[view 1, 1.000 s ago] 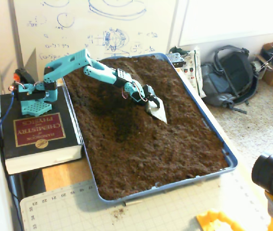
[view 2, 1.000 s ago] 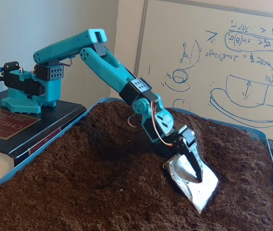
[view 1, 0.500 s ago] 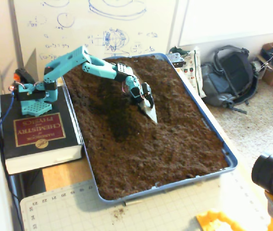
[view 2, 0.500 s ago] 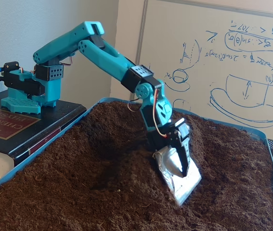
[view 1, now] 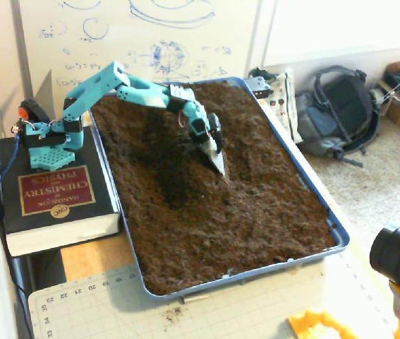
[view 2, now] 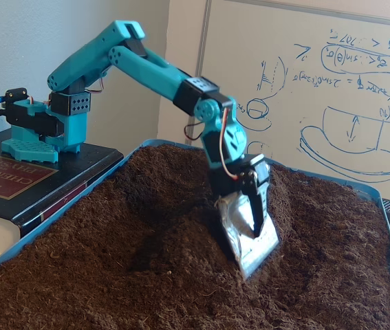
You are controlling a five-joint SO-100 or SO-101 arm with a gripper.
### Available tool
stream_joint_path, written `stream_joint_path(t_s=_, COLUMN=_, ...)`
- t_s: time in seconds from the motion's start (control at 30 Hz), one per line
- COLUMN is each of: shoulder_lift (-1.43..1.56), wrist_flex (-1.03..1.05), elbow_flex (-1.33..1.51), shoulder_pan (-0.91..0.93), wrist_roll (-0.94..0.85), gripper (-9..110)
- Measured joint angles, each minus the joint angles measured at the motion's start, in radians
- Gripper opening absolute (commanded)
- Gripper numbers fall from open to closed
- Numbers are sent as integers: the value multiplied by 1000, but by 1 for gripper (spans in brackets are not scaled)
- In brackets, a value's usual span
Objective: Build a berm.
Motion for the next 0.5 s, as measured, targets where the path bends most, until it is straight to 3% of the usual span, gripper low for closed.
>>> stream_joint_path(t_s=0.3, shoulder_lift=221, wrist_flex=-5, elbow_flex=0, shoulder_pan=32, wrist_roll=0, gripper=0)
stream_joint_path(t_s=0.5, shoulder_lift=253, wrist_flex=-192, elbow_flex=9, shoulder_pan=77, wrist_roll=0, gripper=0)
